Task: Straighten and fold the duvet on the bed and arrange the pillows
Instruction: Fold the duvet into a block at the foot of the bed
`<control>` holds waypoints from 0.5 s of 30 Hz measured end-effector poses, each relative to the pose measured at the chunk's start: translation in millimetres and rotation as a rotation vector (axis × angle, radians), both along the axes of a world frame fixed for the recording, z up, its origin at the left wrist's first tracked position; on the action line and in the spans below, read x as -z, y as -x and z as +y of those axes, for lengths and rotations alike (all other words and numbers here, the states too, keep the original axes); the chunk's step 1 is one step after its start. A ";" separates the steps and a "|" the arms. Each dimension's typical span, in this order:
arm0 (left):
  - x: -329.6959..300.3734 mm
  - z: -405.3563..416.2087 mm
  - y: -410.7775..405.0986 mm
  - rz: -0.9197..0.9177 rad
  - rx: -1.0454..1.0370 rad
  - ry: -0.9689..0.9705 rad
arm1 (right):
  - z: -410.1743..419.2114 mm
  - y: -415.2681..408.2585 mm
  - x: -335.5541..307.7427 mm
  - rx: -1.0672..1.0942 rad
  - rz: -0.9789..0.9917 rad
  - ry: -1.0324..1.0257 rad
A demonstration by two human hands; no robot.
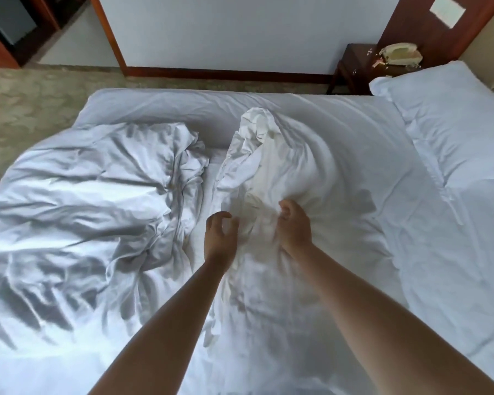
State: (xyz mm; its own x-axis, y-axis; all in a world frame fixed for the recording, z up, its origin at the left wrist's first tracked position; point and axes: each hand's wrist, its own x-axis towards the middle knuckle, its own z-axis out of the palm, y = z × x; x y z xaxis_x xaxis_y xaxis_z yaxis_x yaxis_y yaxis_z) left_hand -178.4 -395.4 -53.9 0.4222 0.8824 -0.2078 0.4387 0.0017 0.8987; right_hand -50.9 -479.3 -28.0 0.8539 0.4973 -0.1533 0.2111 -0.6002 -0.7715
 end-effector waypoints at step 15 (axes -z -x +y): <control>-64.8 -3.3 -7.7 0.338 -0.005 -0.206 | -33.7 14.3 -33.2 -0.085 -0.173 0.178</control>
State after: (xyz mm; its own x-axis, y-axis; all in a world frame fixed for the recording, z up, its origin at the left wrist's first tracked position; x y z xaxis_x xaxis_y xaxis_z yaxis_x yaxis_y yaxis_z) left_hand -170.7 -398.8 10.9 0.3559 0.9220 -0.1523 0.7100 -0.1608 0.6856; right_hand -65.2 -513.0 5.2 0.8312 0.5469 -0.1003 0.3860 -0.6974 -0.6038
